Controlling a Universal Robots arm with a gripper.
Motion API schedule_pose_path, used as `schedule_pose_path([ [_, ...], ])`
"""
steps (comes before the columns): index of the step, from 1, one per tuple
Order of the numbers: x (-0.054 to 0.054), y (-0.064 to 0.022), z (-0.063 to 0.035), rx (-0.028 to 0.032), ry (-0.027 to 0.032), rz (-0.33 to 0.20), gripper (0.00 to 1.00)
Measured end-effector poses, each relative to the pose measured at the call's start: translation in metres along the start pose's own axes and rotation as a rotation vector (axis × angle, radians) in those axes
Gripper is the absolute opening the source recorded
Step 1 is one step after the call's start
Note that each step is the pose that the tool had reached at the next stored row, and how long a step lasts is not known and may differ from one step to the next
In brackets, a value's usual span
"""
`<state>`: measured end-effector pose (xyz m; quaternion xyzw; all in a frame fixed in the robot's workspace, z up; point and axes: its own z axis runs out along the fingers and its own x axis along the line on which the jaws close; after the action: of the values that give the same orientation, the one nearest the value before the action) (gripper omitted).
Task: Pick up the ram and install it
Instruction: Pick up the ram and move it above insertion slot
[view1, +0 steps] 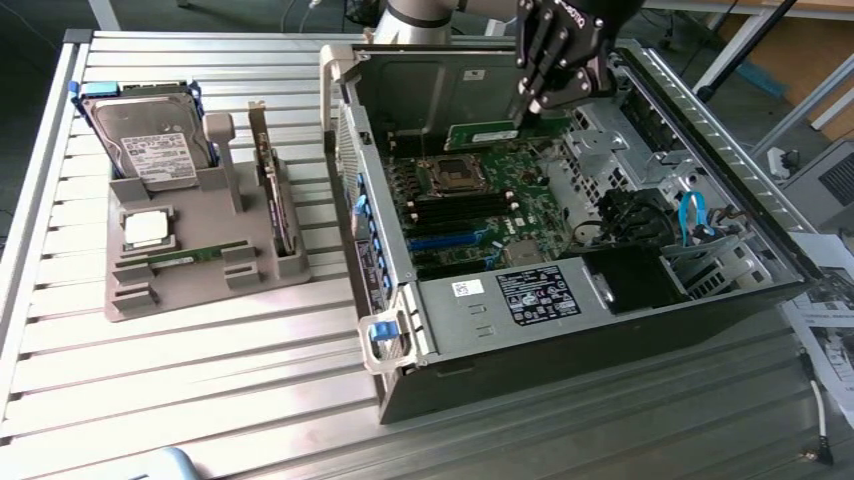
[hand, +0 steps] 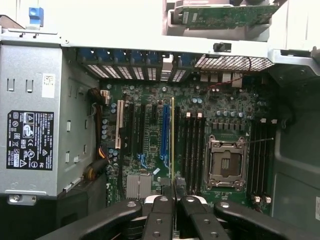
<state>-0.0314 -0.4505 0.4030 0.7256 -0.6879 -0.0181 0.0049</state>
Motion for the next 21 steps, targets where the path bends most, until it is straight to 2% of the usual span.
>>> schedule_pose_path([
  [9, -0.0088, -0.0005, 0.0008, 0.0000, -0.0004, 0.002, 0.12],
  [21, -0.0108, -0.0008, 0.0080, 0.0001, -0.0004, 0.004, 0.12],
])
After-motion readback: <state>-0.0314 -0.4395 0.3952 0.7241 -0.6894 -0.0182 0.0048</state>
